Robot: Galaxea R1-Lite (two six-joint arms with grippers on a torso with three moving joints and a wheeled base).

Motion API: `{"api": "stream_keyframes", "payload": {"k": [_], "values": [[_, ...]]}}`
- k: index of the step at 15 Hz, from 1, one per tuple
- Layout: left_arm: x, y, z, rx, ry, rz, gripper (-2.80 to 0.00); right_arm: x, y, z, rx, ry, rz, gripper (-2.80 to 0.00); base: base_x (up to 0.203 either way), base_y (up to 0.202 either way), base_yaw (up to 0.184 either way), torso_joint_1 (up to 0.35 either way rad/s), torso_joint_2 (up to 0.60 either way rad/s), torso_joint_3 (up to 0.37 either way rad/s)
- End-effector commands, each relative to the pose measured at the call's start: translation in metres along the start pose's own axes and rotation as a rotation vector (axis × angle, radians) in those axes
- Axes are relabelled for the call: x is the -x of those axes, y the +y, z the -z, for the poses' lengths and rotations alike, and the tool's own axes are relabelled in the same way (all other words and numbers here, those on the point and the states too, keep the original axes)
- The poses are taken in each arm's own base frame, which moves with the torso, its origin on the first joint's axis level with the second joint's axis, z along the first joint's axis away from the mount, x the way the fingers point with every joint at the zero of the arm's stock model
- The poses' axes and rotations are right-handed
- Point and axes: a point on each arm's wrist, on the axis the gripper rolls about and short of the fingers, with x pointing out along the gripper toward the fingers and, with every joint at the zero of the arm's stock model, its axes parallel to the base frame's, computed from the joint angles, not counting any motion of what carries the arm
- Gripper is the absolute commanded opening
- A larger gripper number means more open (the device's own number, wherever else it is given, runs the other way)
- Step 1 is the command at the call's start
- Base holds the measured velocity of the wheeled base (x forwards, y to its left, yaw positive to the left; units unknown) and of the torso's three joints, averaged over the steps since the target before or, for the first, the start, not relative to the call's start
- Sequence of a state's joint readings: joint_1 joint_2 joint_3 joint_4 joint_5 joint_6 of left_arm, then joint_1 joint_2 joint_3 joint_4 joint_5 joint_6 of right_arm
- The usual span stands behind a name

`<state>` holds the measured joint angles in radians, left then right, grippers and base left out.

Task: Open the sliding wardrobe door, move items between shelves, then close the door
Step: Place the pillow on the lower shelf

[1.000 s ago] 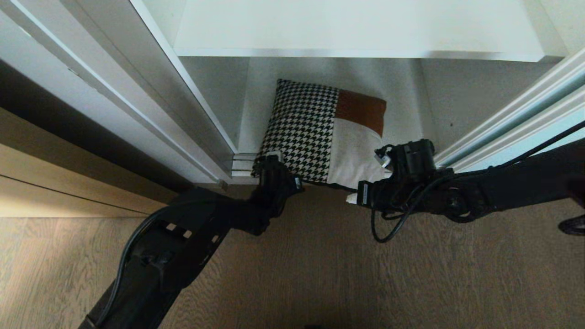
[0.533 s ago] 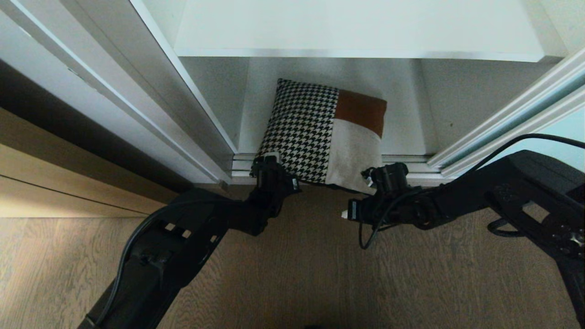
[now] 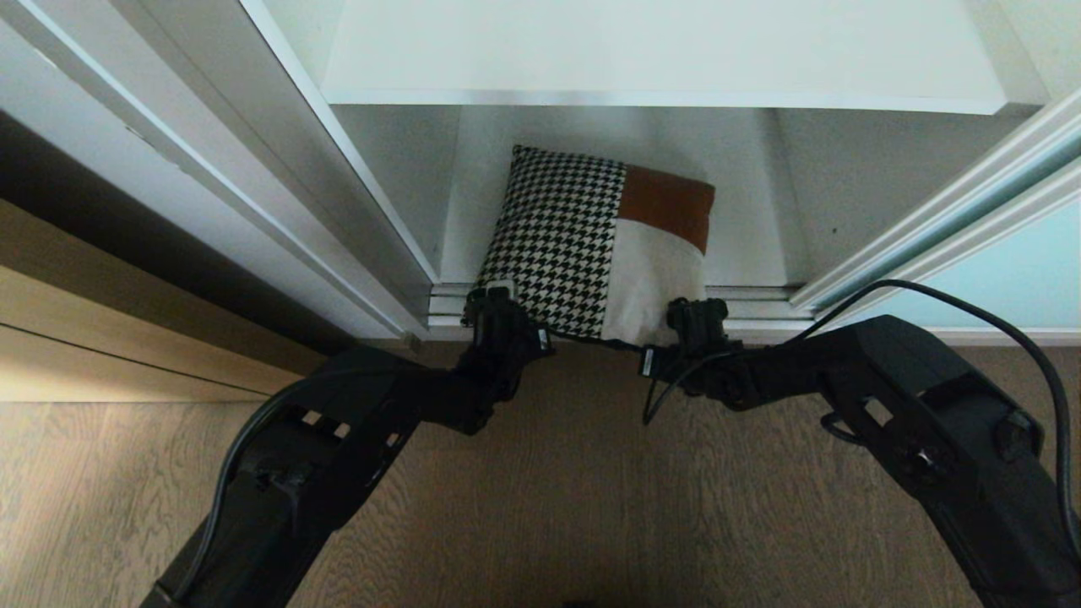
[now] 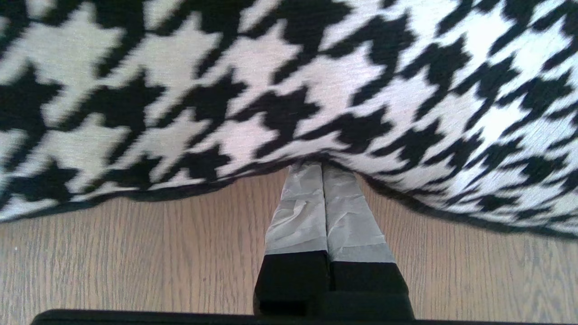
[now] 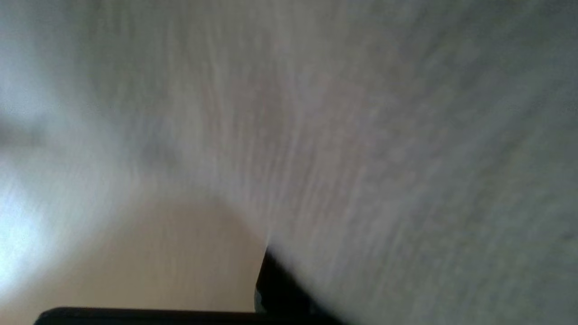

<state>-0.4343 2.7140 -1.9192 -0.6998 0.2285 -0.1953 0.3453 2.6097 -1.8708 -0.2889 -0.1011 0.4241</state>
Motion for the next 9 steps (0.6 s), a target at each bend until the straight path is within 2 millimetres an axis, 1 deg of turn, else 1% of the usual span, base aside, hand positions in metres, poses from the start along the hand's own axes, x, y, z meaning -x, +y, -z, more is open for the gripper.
{"api": "stream_keyframes", "payload": {"k": [1, 3, 6, 8, 9], "values": [[0.004, 0.0, -0.004, 0.004, 0.005, -0.002, -2.8, -0.008, 0.003, -0.006, -0.011, -0.09, -0.008, -2.8, 0.0, 0.0, 0.0, 0.0, 0.0, 0.0], [0.006, 0.001, -0.005, 0.004, 0.009, -0.002, -2.8, -0.008, 0.007, -0.015, -0.008, -0.19, -0.046, -2.8, 0.0, 0.0, 0.0, 0.0, 0.0, 0.0], [0.008, 0.002, 0.0, 0.005, 0.022, -0.009, -2.8, -0.011, 0.004, -0.019, 0.023, -0.284, -0.055, -2.8, 0.0, 0.0, 0.0, 0.0, 0.0, 0.0], [0.007, 0.005, -0.005, 0.009, 0.007, -0.014, -2.8, -0.009, -0.002, -0.03, 0.043, -0.38, -0.046, -2.8, 0.0, 0.0, 0.0, 0.0, 0.0, 0.0], [0.006, 0.01, -0.007, 0.009, 0.003, -0.021, -2.8, -0.006, 0.0, -0.035, 0.05, -0.403, -0.05, -2.8, 0.0, 0.0, 0.0, 0.0, 0.0, 0.0]]}}
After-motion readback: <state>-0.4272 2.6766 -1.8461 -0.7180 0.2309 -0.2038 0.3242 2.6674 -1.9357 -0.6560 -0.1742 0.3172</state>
